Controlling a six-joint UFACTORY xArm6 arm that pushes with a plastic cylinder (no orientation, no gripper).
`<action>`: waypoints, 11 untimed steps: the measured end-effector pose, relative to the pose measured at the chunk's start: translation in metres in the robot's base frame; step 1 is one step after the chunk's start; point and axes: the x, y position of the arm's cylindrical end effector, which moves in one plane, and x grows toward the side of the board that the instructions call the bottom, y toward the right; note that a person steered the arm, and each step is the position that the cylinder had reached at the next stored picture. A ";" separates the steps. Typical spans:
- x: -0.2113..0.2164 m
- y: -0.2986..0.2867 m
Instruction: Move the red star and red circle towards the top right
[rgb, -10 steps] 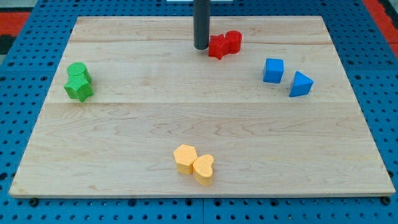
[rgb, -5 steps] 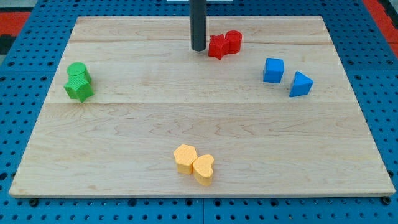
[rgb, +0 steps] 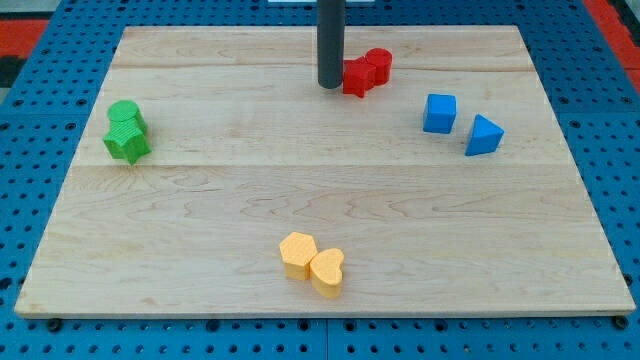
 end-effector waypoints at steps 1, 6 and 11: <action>0.006 0.000; -0.013 0.034; -0.070 0.086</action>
